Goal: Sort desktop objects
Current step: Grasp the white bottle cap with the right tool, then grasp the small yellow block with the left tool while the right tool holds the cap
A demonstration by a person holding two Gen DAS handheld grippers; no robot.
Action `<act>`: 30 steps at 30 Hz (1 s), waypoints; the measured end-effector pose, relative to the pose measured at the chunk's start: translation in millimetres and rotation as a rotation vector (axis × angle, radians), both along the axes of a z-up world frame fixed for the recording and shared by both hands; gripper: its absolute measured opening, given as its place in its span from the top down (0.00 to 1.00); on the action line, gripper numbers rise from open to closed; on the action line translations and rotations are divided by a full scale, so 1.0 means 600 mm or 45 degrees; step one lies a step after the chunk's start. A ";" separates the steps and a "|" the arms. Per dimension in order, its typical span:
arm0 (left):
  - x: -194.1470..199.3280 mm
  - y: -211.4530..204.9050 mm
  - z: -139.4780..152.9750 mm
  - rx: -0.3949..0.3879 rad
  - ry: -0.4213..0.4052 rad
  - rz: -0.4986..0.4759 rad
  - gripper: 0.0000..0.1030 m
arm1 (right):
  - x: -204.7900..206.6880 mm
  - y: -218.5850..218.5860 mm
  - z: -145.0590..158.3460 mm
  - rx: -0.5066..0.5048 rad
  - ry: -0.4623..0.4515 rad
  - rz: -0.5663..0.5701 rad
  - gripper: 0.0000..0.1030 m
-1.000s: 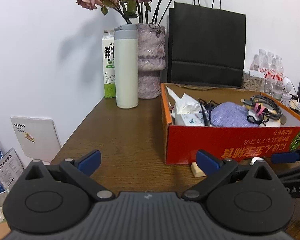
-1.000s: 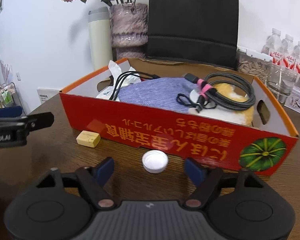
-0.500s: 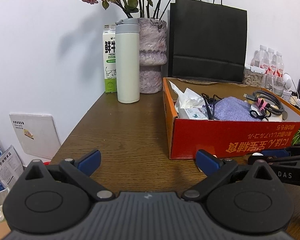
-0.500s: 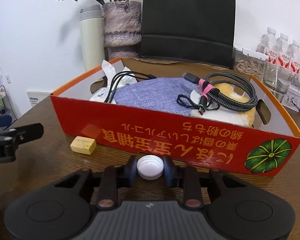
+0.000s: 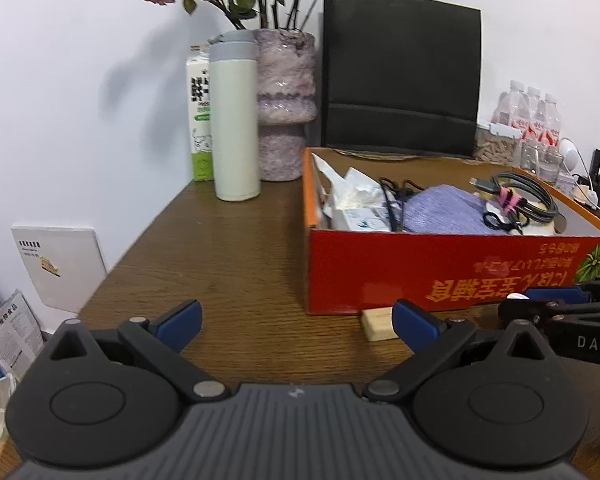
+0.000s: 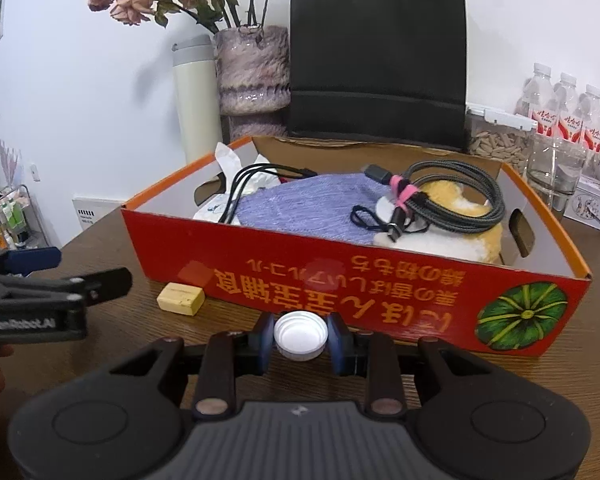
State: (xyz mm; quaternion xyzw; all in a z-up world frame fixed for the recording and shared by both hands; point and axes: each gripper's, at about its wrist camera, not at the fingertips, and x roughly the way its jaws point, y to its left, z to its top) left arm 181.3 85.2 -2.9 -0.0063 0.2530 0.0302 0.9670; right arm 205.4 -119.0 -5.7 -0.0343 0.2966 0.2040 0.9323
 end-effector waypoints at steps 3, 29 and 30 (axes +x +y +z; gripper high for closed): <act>0.007 -0.018 -0.002 -0.022 0.019 -0.011 0.00 | -0.001 -0.021 0.001 0.001 -0.001 -0.006 0.74; 0.064 -0.083 -0.022 -0.080 0.171 0.124 0.37 | 0.000 -0.142 -0.003 -0.035 -0.040 -0.028 0.74; 0.064 -0.084 -0.021 -0.076 0.169 0.125 0.45 | 0.000 -0.142 -0.003 -0.035 -0.039 -0.028 0.74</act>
